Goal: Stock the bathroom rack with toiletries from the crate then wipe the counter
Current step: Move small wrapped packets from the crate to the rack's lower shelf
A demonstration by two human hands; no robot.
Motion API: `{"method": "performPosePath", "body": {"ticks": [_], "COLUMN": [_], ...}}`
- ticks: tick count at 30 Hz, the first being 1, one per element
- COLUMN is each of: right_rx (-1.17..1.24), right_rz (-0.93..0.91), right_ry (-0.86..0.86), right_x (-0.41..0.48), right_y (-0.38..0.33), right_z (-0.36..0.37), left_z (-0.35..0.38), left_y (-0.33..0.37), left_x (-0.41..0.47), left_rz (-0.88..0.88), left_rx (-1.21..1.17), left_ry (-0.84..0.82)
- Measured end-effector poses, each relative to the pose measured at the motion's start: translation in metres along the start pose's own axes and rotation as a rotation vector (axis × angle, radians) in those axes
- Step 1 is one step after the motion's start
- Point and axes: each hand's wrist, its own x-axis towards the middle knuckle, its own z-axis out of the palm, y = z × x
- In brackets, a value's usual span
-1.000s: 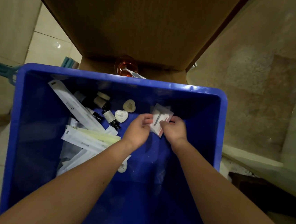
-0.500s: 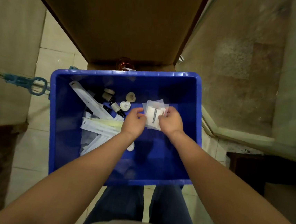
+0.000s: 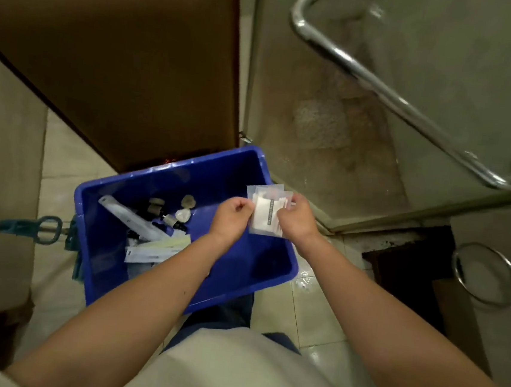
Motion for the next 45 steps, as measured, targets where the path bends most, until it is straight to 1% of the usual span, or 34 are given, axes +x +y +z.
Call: {"method": "performPosePath", "body": {"ticks": [3,5,8,11,17,22,25,28,30,34,38,42,45], "right_rx": [0.085,0.136,0.234,0.325,0.429,0.536,0.592,0.651,0.678,0.733,0.786,0.851,0.887], "right_rz": [0.012,0.016,0.026,0.031,0.025,0.022,0.012,0.011,0.016,0.004,-0.04,-0.06,-0.076], "right_ry": [0.093,0.184,0.321,0.451,0.655,0.72,0.774,0.832,0.865,0.926,0.971,0.994,1.05], "right_x": [-0.021,-0.04,-0.073,-0.107,-0.179,-0.232,-0.259,-0.285,-0.302,-0.335,-0.366,-0.396,-0.417], "right_y": [0.017,0.032,0.057,0.086,0.142,0.181,0.199,0.217,0.229,0.252,0.274,0.296,0.316], "right_z": [-0.034,-0.059,-0.093,-0.126,-0.182,-0.214,-0.227,-0.24,-0.248,-0.263,-0.281,-0.301,-0.313], "left_z": [0.027,0.05,0.085,0.114,0.166,0.208,0.23,0.248,0.258,0.282,0.313,0.346,0.368], "left_y": [0.016,0.025,0.034,0.036,0.034,0.033,0.035,0.035,0.034,0.031,0.029,0.029,0.03], "left_x": [-0.019,-0.035,-0.063,-0.095,-0.165,-0.221,-0.252,-0.281,-0.299,-0.333,-0.362,-0.393,-0.419], "left_rz": [0.042,0.068,0.079,0.115,0.227,0.284,0.283,0.351,0.391,0.464,0.48,0.489,0.511], "left_rx": [0.052,0.076,0.045,0.022,0.124,0.141,0.136,0.187,0.215,0.275,0.324,0.296,0.297], "left_ry": [-0.076,-0.12,-0.17,-0.228,-0.407,-0.584,-0.702,-0.831,-0.885,-0.948,-1.002,-1.034,-1.083]}}
